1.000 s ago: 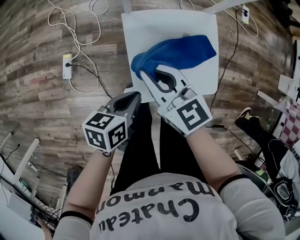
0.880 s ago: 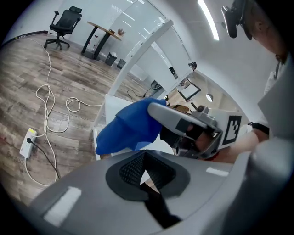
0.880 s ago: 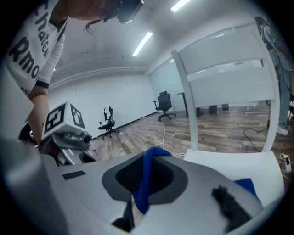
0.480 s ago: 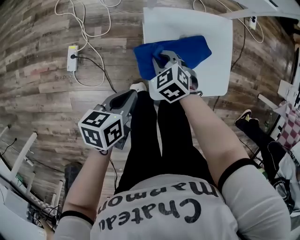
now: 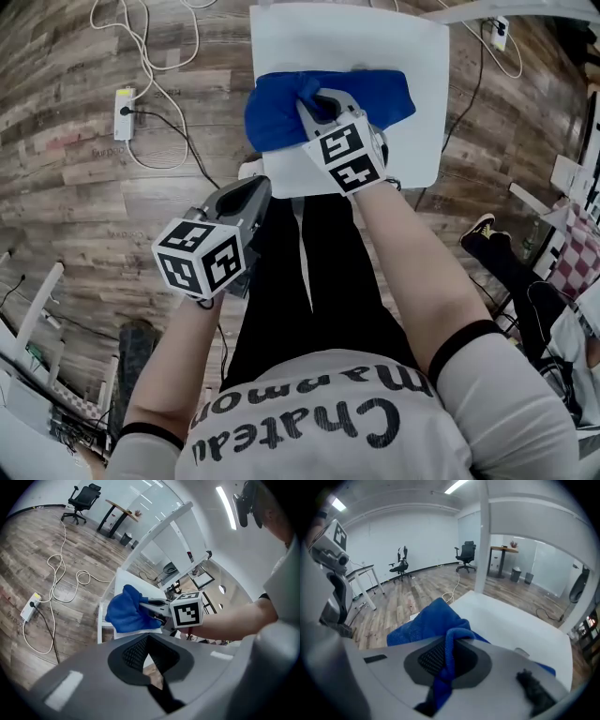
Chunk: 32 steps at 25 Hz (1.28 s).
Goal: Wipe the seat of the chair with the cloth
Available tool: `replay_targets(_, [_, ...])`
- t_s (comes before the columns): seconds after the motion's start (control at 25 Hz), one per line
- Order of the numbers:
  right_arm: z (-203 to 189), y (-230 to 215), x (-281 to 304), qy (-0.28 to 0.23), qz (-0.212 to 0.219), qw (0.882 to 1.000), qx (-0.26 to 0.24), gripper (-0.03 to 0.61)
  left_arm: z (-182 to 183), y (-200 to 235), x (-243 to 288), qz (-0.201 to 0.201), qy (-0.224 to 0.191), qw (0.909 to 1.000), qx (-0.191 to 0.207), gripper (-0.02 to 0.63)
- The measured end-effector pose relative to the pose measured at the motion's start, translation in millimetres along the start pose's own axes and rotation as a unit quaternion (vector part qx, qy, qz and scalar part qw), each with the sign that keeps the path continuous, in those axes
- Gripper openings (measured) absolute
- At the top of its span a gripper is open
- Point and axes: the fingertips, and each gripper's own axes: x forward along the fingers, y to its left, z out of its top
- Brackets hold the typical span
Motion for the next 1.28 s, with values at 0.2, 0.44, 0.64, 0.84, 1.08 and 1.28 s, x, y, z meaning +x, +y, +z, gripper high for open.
replay_targets(0.2, [-33,-32,-26,-0.009,-0.016,0.999,0.038,0.028,-14,-15,23,0.002,0.031,0.9994,0.012,0.006])
replay_targets(0.44, [-83,-87,-70,-0.013,-0.067,0.994,0.085,0.028,-20,-47,56,-0.014,0.05,0.9981,0.033,0.006])
replay_targets(0.64, [-122,-128,-104,-0.013,-0.113,0.987,0.114,0.028,-31,-67,77,-0.021,0.069,0.9964,0.045,0.006])
replay_targets(0.84, [-149,-160,-127,-0.007,-0.148,0.98,0.136,0.028,-41,-74,89,-0.021,0.084,0.995,0.049,0.007])
replay_targets(1.08, [-170,-183,-145,-0.005,-0.179,0.971,0.161,0.029,-45,-78,97,-0.02,0.086,0.9947,0.052,0.007])
replay_targets(1.28, [-185,-202,-160,0.014,-0.223,0.957,0.185,0.028,-47,-79,97,-0.02,0.085,0.9949,0.051,0.006])
